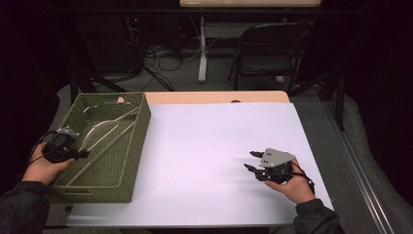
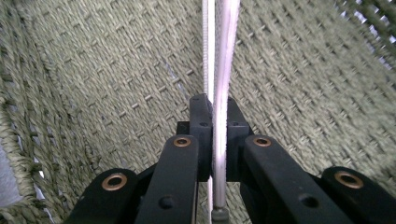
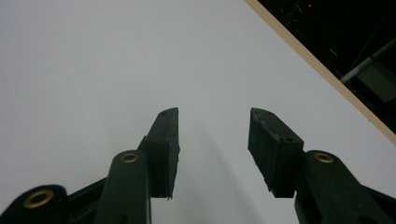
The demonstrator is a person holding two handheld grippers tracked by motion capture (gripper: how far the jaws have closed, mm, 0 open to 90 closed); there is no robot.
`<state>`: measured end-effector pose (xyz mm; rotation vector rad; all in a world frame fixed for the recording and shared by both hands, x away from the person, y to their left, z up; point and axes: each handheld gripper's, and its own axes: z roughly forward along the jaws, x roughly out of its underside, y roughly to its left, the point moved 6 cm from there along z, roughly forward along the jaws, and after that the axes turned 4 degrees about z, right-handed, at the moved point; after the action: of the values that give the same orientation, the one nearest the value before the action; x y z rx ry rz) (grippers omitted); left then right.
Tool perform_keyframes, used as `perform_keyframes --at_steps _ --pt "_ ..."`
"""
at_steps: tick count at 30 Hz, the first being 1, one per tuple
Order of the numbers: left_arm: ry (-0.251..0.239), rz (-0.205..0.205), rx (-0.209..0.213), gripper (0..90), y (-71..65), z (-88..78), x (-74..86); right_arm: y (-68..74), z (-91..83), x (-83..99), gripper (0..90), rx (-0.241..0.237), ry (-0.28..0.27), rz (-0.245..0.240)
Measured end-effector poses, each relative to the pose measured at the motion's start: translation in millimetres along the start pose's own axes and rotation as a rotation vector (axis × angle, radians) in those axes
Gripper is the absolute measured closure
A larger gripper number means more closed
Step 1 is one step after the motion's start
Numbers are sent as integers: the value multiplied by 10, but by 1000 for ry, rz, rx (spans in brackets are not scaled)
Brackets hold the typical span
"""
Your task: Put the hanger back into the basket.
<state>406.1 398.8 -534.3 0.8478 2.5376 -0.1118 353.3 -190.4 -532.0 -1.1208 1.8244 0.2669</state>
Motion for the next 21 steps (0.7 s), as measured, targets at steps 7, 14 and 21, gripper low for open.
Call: perform_keyframes --at_steps 7,14,21 --pt "-1 -35 19 865 30 21 29 3 -9 10 526 -5 22 -1" --pt "-4 -43 20 844 37 11 25 7 0 5 525 -7 3 5" --pt "-25 -49 -10 758 78 -39 26 7 -2 10 525 -8 9 6"
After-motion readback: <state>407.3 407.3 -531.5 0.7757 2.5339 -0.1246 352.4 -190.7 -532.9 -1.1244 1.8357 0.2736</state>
